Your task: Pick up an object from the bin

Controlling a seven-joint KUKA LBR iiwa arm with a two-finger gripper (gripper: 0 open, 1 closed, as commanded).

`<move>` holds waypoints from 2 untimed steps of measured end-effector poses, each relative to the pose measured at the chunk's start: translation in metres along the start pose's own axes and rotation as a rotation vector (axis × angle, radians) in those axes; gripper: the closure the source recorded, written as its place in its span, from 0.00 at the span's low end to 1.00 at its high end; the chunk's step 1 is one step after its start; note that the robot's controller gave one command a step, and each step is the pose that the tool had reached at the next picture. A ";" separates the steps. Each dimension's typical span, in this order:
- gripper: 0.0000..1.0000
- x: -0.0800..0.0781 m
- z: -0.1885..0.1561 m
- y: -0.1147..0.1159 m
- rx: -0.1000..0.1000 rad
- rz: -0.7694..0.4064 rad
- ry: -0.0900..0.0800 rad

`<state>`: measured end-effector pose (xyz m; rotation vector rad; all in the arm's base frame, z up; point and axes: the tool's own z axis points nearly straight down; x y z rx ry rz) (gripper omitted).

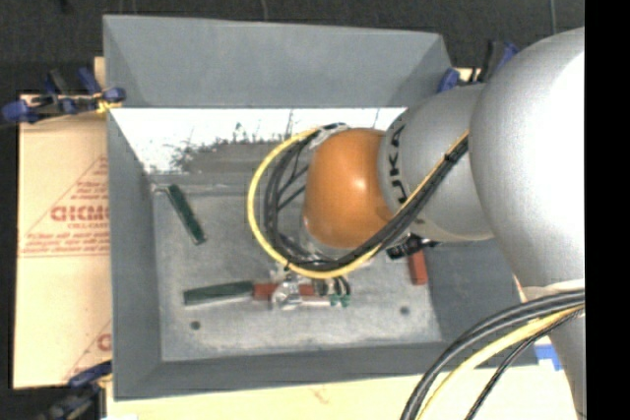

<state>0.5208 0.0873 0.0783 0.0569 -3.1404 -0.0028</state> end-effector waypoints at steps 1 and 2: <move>1.00 0.000 0.000 0.000 0.000 0.001 0.000; 1.00 -0.016 -0.190 0.010 0.000 -0.004 -0.012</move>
Offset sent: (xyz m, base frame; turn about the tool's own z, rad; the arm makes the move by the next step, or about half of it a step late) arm 0.0133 0.0104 0.1844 0.0002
